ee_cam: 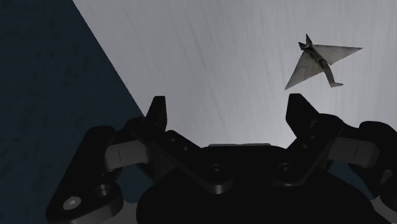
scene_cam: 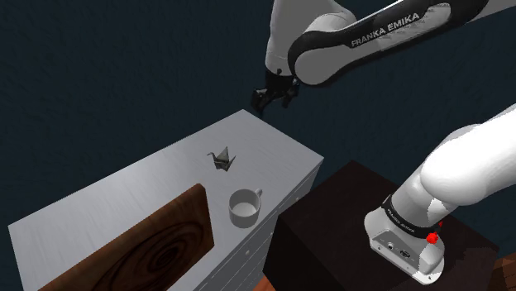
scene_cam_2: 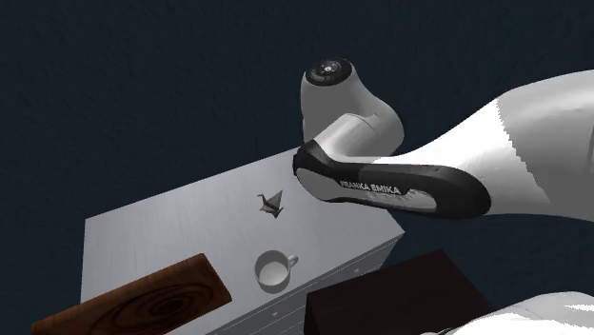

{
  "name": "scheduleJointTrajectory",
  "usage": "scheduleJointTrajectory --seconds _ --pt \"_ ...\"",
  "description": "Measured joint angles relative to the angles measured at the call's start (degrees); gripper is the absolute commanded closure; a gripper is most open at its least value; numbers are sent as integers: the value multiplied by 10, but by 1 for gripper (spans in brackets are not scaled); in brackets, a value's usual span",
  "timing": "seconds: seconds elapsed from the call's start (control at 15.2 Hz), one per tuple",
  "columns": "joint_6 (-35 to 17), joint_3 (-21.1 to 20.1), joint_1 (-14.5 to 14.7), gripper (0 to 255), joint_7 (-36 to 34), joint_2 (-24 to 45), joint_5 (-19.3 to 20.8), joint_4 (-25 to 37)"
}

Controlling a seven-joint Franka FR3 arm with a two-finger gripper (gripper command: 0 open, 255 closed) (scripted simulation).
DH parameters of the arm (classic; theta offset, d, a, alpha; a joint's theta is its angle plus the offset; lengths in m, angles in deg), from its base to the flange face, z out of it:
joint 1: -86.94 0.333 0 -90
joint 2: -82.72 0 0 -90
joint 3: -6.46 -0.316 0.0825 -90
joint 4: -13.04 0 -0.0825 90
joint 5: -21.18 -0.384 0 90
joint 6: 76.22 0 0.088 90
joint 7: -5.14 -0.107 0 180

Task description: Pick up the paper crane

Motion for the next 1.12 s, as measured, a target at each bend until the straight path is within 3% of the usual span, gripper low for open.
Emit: scheduleJointTrajectory --seconds 0.26,0.66,0.86,1.12 --pt "-45 -44 -18 0 -86 90 61 26" --pt "-73 -71 -18 0 -239 245 204 100" --pt "-70 -59 7 0 -309 329 276 154" --pt "-61 -31 52 0 -376 428 342 229"
